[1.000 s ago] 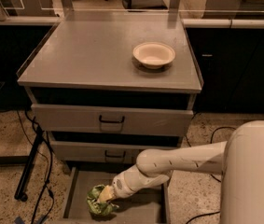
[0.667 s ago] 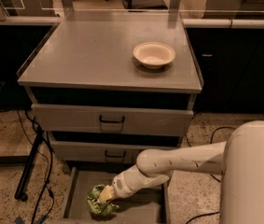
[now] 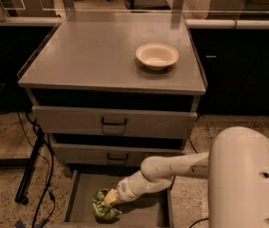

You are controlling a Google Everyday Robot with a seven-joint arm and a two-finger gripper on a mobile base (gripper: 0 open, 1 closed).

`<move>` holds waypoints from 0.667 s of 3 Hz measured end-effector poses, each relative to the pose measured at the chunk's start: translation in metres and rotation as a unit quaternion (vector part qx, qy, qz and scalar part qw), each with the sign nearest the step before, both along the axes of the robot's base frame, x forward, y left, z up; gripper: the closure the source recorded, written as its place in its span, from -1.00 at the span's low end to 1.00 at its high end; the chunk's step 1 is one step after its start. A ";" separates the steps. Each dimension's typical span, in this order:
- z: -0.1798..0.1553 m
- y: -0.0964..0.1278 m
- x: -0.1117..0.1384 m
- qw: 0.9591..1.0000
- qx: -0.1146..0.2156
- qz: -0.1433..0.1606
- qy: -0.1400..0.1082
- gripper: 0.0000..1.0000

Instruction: Place green jalapeno chip bag into bottom drawer

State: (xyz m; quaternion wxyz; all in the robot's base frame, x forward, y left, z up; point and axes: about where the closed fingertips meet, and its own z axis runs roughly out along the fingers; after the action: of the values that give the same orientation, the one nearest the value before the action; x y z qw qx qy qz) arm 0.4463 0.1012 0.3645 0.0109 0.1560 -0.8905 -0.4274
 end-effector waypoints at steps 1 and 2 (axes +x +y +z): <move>-0.021 -0.003 0.014 1.000 0.003 -0.020 0.010 1.00; -0.021 -0.003 0.014 1.000 0.003 -0.020 0.010 1.00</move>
Offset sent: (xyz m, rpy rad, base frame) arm 0.0109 -0.0030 -0.0162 0.0035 0.0169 -0.0311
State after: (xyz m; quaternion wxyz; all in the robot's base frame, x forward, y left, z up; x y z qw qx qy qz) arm 0.4604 0.0981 0.3440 0.0112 0.1340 -0.8920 -0.4315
